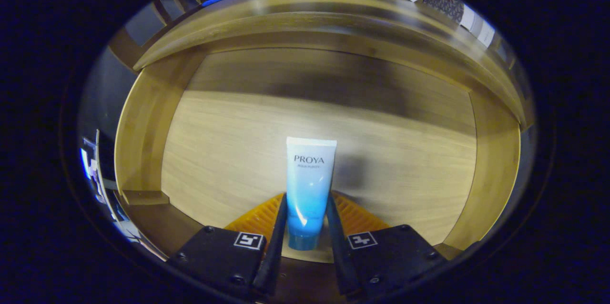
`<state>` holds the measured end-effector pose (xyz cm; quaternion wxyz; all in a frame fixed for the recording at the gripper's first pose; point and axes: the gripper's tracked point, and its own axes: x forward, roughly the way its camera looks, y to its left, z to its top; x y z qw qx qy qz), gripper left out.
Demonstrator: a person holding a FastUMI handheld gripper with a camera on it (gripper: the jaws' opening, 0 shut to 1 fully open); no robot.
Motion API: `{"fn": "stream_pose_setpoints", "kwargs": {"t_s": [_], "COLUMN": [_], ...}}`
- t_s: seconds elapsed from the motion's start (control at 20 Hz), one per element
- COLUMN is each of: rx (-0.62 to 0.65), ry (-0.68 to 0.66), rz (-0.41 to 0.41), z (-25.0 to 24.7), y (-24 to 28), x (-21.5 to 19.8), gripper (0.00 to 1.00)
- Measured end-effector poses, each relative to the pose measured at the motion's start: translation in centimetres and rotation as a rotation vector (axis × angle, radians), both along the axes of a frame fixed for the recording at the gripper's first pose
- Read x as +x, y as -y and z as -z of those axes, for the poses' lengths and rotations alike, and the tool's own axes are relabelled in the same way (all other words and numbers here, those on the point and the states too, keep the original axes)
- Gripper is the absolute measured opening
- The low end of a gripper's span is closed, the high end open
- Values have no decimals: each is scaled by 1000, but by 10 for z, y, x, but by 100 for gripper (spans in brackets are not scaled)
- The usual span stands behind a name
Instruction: Pull open the drawer, take out the items inside it, and place them on the countertop above the cabinet.
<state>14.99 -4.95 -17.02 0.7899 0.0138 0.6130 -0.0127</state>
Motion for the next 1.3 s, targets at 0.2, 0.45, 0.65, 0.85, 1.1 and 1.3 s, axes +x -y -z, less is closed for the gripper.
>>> {"fn": "stream_pose_setpoints", "kwargs": {"t_s": [0.2, 0.45, 0.65, 0.85, 1.1, 1.3], "rx": [47, 77, 69, 69, 51, 21], "ry": [86, 177, 232, 283, 328, 337], "rz": [14, 14, 12, 17, 25, 38], "z": [-21, -52, -76, -103, -137, -138], "y": [3, 11, 12, 13, 9, 8], "x": [5, 7, 12, 27, 60, 93], "gripper": [48, 47, 47, 47, 47, 47]}}
